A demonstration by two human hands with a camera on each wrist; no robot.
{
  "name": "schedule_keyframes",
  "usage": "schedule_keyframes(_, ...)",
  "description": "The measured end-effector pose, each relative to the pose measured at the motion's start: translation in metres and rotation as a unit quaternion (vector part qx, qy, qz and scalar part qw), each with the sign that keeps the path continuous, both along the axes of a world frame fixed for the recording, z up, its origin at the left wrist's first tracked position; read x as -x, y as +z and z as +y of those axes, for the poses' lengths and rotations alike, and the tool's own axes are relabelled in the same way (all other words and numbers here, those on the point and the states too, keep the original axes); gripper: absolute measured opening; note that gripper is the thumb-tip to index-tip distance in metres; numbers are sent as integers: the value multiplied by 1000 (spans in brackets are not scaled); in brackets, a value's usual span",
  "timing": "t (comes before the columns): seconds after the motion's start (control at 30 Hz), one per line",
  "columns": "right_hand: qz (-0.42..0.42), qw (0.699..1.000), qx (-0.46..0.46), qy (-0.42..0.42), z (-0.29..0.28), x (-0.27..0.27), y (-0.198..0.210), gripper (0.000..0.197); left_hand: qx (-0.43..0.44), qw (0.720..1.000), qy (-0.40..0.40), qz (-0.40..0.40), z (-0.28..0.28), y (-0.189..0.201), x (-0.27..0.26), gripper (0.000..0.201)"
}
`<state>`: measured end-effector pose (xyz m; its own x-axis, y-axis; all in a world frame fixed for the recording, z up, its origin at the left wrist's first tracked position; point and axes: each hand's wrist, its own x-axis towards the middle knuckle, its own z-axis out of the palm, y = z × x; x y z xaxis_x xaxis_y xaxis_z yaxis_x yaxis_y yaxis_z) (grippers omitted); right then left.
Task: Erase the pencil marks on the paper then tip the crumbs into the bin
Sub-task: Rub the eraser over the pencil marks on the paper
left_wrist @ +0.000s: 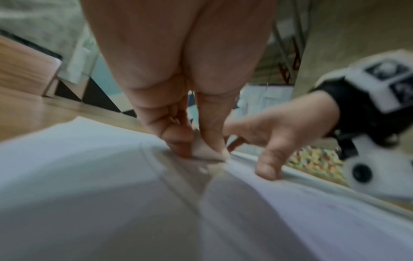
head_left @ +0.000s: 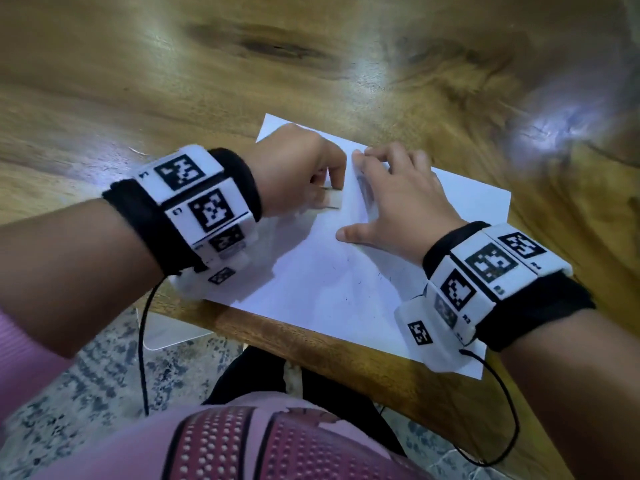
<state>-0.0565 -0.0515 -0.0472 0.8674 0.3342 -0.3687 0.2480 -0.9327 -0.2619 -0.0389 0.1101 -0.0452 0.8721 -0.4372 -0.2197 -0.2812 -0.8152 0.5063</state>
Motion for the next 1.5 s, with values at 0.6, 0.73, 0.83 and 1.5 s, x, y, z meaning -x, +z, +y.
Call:
schedule_keyframes(0.6,9,1000,-6,5,-2,-4,2,86,20,999,25,37,4,6,2,17)
schedule_keyframes(0.73,6,1000,-9,4,-4,-4,1,87,15,1000,15,1,0,2,4,8)
schedule_keyframes(0.83,7,1000,-13,3,-4,-4,0,86,9,998,-55,43,19,0,41,18)
schedule_keyframes(1.5,2,1000,-17,5,-4,-4,-1,85,12,999,-34,33,4,0,14,9)
